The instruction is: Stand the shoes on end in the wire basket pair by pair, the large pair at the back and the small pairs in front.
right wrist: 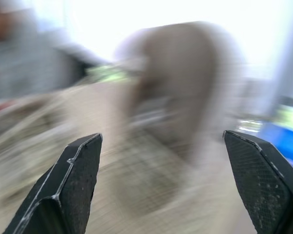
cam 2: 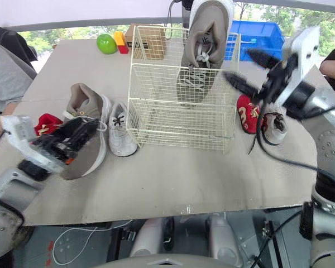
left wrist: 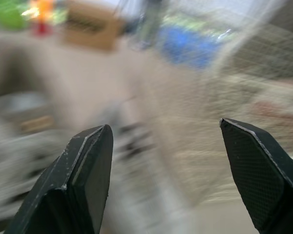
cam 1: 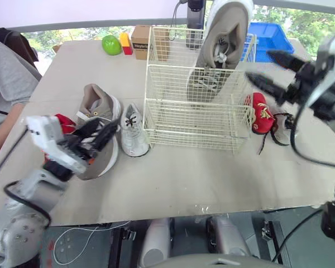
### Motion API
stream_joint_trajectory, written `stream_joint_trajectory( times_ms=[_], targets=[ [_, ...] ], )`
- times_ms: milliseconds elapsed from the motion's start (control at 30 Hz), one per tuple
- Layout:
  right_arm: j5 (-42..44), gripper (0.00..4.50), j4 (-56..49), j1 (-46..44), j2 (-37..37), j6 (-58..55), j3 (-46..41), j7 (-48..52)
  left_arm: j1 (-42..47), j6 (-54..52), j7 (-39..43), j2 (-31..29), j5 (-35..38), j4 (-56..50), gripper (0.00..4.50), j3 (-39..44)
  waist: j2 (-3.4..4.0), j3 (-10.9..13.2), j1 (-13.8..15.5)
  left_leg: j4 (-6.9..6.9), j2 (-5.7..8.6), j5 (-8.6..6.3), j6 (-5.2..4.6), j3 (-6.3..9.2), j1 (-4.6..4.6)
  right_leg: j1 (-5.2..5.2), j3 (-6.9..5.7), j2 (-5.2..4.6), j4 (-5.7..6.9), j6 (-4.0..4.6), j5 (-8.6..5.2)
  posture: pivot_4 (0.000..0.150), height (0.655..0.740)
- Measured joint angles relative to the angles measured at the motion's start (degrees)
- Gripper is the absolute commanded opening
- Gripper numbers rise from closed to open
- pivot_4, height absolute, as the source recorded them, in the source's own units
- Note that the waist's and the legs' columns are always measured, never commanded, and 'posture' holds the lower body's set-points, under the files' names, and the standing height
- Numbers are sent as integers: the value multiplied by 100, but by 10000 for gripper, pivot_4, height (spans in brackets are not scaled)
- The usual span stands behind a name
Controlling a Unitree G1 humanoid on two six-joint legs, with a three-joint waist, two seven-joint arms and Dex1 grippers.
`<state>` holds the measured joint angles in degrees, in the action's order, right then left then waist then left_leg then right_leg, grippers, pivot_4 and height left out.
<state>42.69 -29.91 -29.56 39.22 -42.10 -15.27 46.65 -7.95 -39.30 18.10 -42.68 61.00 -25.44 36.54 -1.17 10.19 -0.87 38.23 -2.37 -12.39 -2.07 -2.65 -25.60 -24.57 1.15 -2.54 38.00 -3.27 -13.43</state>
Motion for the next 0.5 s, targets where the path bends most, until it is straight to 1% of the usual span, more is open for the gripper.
stream_joint_trajectory(
  times_ms=[100, 133, 167, 267, 300, 333, 367, 500],
  targets=[
    [290, 38004, -356, 284, 30, 75, 214, 377, 100, -530, 344, -767, -88, 817, 37794, 70, 0, -1, -6, 1, -1, 0, 1, -4, 5, -1, 5, -3, 0, 9, 1, 1500, 7400],
    [289, 38004, -401, 351, 41, 115, 302, 435, 182, -630, 400, -909, -110, 985, 37794, 65, -2, -1, 5, 3, -1, 0, 1, -6, 4, 0, 3, -4, -2, 10, 0, 1500, 7400],
    [255, 38004, -493, 483, 56, 194, 461, 487, 474, -891, 493, -1188, -122, 1382, 37794, -41, -4, -2, 36, 6, 0, 0, 1, -7, 1, 0, -7, -10, -2, 11, 0, 1500, 7400],
    [192, 38004, -599, 586, 56, 319, 642, 492, 1014, -1293, 667, -1551, -159, 1914, 37794, -261, -6, -2, 57, 9, 2, 1, 2, -6, -3, -1, 0, -30, -8, 10, 0, 1500, 7400],
    [168, 38004, -648, 626, 60, 380, 643, 419, 1363, -1467, 867, -1686, -230, 2248, 37794, -492, -7, -3, 60, 9, 5, 1, 2, -6, -4, 2, 1, -34, -9, 10, 1, 1500, 7400],
    [167, 38004, -657, 628, 60, 381, 645, 413, 1397, -1487, 885, -1703, -239, 2289, 37794, -515, -8, -4, 57, 9, 6, 0, 2, -7, -5, 1, 1, -33, -9, 10, 1, 1500, 7400],
    [163, 38004, -723, 683, 73, 403, 632, 359, 1636, -1583, 1091, -1778, -320, 2571, 37794, -700, -9, -4, 45, 8, 6, 0, 2, -7, -5, 0, 3, -33, -9, 9, 1, 1500, 7400],
    [170, 38004, -839, 813, 105, 420, 625, 208, 2391, -1654, 1795, -2105, -979, 3498, 37794, -1627, -9, -3, 39, 1, 14, 0, 3, -17, -8, -3, -11, -23, -7, 9, 1, 1500, 7400]
  ],
)
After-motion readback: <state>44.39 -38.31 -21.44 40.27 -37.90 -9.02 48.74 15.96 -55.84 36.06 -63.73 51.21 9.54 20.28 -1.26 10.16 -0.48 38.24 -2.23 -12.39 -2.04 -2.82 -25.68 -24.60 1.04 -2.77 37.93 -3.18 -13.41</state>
